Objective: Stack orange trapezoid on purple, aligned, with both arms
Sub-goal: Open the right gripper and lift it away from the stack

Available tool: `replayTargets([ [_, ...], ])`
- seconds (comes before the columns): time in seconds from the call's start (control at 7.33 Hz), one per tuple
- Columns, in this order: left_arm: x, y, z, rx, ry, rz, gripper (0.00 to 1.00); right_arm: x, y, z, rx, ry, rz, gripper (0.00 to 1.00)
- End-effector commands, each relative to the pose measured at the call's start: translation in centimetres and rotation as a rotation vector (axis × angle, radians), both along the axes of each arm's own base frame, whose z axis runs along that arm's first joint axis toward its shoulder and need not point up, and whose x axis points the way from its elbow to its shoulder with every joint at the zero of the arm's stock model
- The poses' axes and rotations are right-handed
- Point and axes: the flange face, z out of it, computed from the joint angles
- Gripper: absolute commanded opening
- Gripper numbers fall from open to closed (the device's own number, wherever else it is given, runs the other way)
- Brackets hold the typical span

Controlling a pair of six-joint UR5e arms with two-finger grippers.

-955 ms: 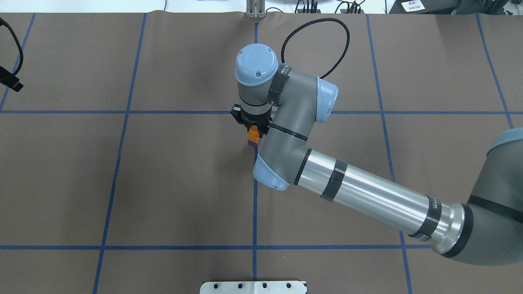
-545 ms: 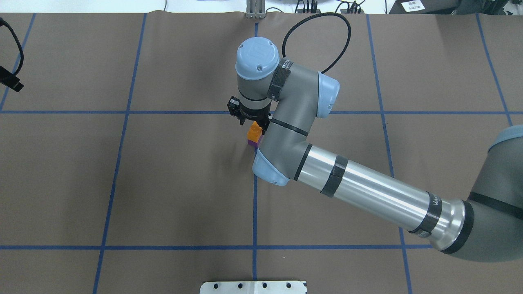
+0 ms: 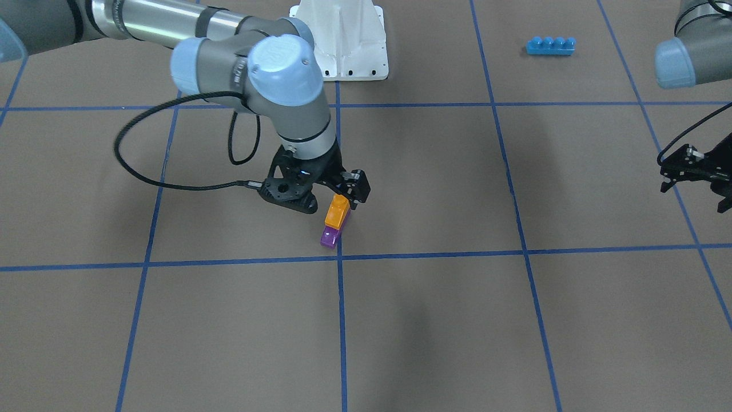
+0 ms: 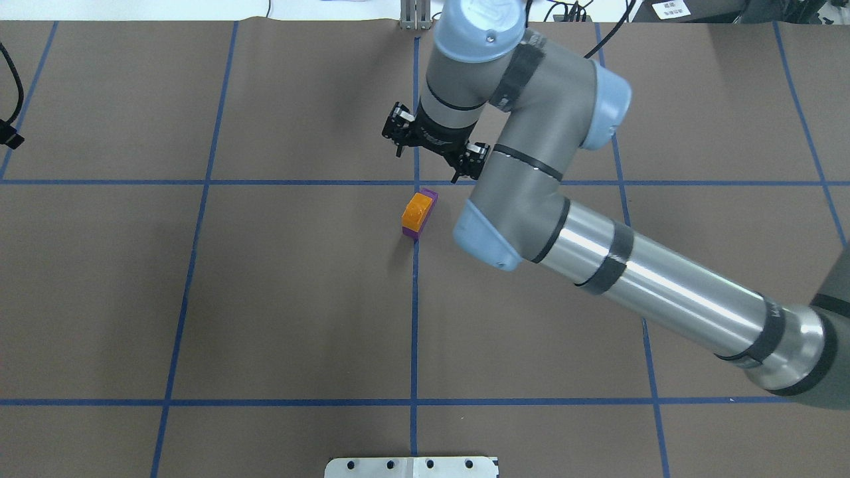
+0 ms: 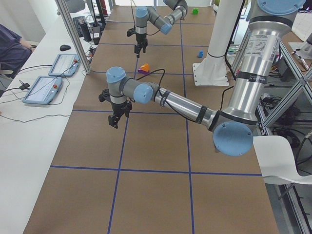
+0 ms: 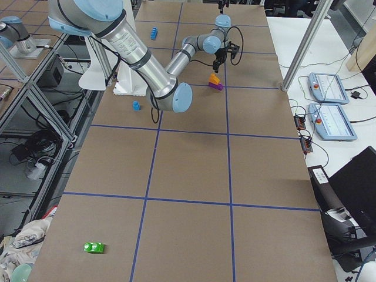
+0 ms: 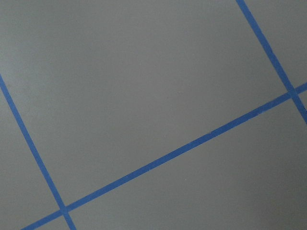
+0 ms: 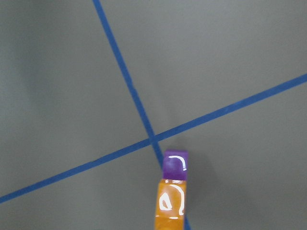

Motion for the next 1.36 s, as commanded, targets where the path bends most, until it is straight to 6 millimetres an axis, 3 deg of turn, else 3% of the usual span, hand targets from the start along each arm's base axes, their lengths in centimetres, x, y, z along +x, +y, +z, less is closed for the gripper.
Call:
replayTargets([
  [0.0,-5.3,0.8,3.6,0.021,-0.026,0.019,1.0,11.7,0.1,8.7,0.124,0.025,-0.068,1.0],
  [0.14,-7.9,1.9,6.9,-0.002,-0.04,0.024,1.0,15.9,-0.3,13.0,0.174,0.056,-0.116,1.0],
  [0.41,-14.1,4.1,11.0,-0.022,0.006,0.001,1.0,25.8,-1.4,22.1,0.244,0.09,-0.212,1.0],
  [0.68,-14.7,5.8,13.1,-0.079,0.04,-0.025,1.0,36.9,0.0,32.4,0.28,0.138,-0.268,1.0],
  [0.82,-16.3,8.5,17.9,-0.172,0.04,-0.056,1.0,41.6,1.9,37.4,0.238,0.165,-0.245,1.0],
  [0.95,-16.6,9.0,18.9,-0.171,0.041,-0.064,1.0,44.1,1.8,40.3,0.251,0.177,-0.232,1.0],
  [1.09,-17.5,9.0,18.8,-0.163,0.041,-0.086,1.0,45.6,2.6,44.4,0.237,0.191,-0.218,1.0],
  [1.23,-17.6,9.2,19.0,-0.178,0.04,-0.096,1.0,47.7,2.0,47.8,0.243,0.194,-0.198,1.0],
])
